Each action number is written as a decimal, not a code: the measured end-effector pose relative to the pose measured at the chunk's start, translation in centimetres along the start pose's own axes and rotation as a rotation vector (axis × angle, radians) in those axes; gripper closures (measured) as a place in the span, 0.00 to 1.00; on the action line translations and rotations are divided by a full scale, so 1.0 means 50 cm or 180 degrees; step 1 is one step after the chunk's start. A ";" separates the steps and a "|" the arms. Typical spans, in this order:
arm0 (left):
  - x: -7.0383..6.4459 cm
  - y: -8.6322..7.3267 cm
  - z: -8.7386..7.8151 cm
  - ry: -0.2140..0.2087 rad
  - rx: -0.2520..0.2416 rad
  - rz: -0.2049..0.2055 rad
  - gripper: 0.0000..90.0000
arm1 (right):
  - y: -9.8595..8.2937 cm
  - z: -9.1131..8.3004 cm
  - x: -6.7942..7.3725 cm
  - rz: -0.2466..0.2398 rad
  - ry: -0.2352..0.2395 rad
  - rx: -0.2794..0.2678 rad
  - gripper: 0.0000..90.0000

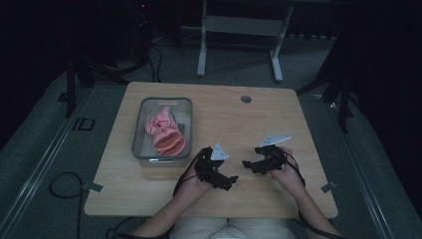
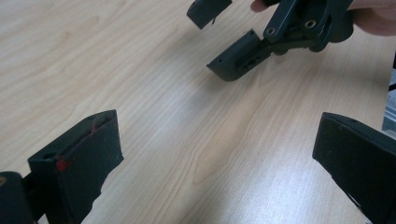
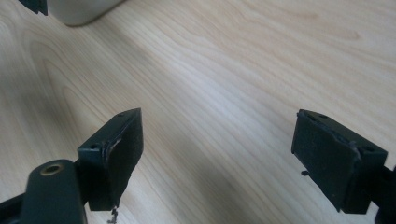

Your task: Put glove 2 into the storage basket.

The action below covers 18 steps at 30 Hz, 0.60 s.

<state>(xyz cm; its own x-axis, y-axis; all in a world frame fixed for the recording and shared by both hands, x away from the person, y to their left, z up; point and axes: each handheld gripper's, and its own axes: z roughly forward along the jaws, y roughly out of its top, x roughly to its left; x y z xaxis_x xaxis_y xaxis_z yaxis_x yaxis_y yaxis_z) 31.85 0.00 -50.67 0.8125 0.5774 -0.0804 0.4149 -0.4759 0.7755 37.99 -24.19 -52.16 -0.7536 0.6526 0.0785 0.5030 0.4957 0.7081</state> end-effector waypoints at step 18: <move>0.002 -0.047 0.048 -0.0133 0.0037 -0.0001 0.01 | -0.061 0.006 -0.015 0.0079 -0.0084 -0.0024 0.17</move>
<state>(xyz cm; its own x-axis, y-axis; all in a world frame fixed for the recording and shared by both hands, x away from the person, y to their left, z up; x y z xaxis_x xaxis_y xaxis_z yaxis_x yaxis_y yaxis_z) 31.97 -0.43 -54.00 0.8287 0.5494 -0.1069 0.4197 -0.4836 0.7681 37.16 -26.03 -54.57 -0.7295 0.6796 0.0777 0.5182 0.4749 0.7113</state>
